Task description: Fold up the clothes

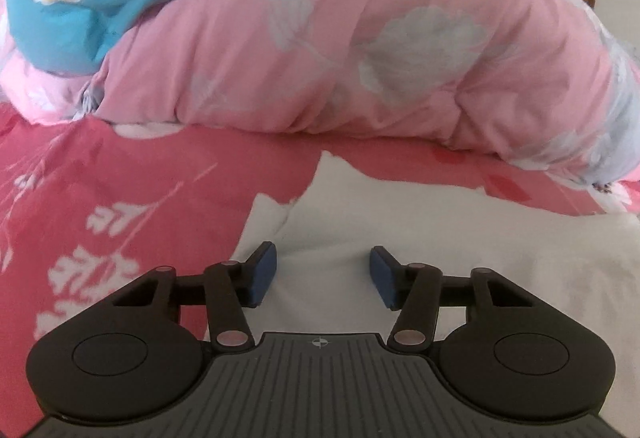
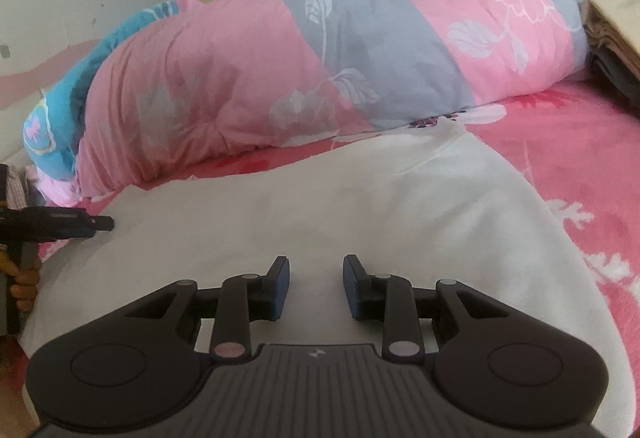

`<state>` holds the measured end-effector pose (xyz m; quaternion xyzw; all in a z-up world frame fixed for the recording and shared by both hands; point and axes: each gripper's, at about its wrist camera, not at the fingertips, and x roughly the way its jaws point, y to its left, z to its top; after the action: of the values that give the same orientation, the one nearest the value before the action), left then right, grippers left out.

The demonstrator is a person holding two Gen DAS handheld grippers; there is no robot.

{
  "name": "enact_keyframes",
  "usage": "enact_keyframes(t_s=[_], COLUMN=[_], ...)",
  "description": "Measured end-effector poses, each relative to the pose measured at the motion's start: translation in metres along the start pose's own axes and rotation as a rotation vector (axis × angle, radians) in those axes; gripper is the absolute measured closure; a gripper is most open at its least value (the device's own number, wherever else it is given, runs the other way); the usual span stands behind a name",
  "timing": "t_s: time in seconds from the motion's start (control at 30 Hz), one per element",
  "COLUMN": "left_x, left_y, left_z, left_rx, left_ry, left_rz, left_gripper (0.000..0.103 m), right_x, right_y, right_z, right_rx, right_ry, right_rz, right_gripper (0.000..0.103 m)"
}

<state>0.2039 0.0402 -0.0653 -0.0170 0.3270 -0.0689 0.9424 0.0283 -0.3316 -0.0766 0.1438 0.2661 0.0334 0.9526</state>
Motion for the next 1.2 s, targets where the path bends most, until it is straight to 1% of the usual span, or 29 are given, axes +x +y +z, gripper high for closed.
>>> enact_keyframes(t_s=[0.03,0.07,0.27,0.33,0.4,0.43,0.5,0.53,0.57,0.6,0.67,0.7,0.73,0.77,0.8,0.83,0.87,0.9,0.97,1.0,1.03,1.07,1.17,1.2], left_x=[-0.001,-0.003,-0.017,-0.021,-0.028,-0.028,-0.018,-0.010,0.000,0.005,0.010,0.008,0.002,-0.005,-0.013,-0.022,-0.031,-0.038,-0.043,-0.043,-0.041,-0.035,-0.016,-0.006], left_y=[0.000,0.001,0.006,0.007,-0.001,-0.007,-0.016,-0.018,-0.016,-0.011,0.000,0.003,0.002,-0.003,-0.012,-0.021,-0.031,-0.042,-0.063,-0.073,-0.084,-0.091,-0.110,-0.110], left_z=[0.001,0.002,0.011,0.014,0.016,0.016,0.014,0.013,0.012,0.013,0.016,0.019,0.021,0.022,0.023,0.023,0.023,0.022,0.021,0.020,0.019,0.017,0.012,0.011], left_rx=[0.009,0.012,0.031,0.037,0.098,0.139,0.197,0.209,0.207,0.187,0.136,0.102,0.079,0.083,0.114,0.145,0.168,0.189,0.224,0.245,0.274,0.298,0.363,0.360], left_ry=[-0.009,-0.018,-0.071,-0.089,-0.101,-0.094,-0.059,-0.034,-0.009,-0.002,-0.003,-0.012,-0.029,-0.050,-0.069,-0.083,-0.092,-0.087,-0.043,-0.019,-0.001,0.013,0.055,0.074], left_rz=[0.016,0.028,0.103,0.127,0.107,0.100,0.118,0.134,0.162,0.198,0.275,0.295,0.305,0.312,0.296,0.259,0.204,0.124,-0.017,-0.069,-0.096,-0.092,-0.051,-0.031], left_gripper=[0.039,0.038,0.038,0.037,0.033,0.030,0.029,0.029,0.030,0.031,0.029,0.029,0.032,0.032,0.032,0.032,0.032,0.032,0.032,0.032,0.033,0.033,0.033,0.034], right_x=[0.000,0.000,0.000,0.000,0.000,0.000,0.001,0.001,0.001,0.001,0.001,0.001,0.001,0.001,0.001,0.001,0.001,0.001,0.001,0.001,0.001,0.001,0.001,0.001], right_y=[-0.001,-0.002,-0.007,-0.008,-0.009,-0.009,-0.010,-0.011,-0.012,-0.013,-0.013,-0.013,-0.013,-0.013,-0.013,-0.013,-0.013,-0.013,-0.013,-0.013,-0.013,-0.013,-0.014,-0.014], right_z=[-0.002,-0.003,-0.005,-0.005,-0.006,-0.006,-0.007,-0.007,-0.007,-0.008,-0.008,-0.008,-0.008,-0.008,-0.008,-0.008,-0.008,-0.008,-0.008,-0.008,-0.008,-0.008,-0.009,-0.009], right_rx=[0.001,-0.001,0.020,0.024,0.027,0.026,0.026,0.028,0.030,0.035,0.037,0.037,0.037,0.036,0.037,0.038,0.039,0.040,0.040,0.040,0.040,0.040,0.040,0.040], right_ry=[-0.008,-0.016,-0.040,-0.044,-0.049,-0.051,-0.054,-0.055,-0.056,-0.059,-0.060,-0.061,-0.062,-0.063,-0.064,-0.065,-0.065,-0.066,-0.067,-0.068,-0.068,-0.068,-0.068,-0.068], right_rz=[0.007,0.012,0.038,0.041,0.045,0.046,0.050,0.054,0.058,0.061,0.063,0.063,0.064,0.063,0.064,0.064,0.065,0.065,0.065,0.065,0.066,0.066,0.067,0.067], right_gripper=[0.072,0.072,0.072,0.072,0.072,0.072,0.072,0.071,0.071,0.071,0.071,0.071,0.071,0.071,0.071,0.071,0.071,0.071,0.071,0.071,0.071,0.071,0.071,0.071])
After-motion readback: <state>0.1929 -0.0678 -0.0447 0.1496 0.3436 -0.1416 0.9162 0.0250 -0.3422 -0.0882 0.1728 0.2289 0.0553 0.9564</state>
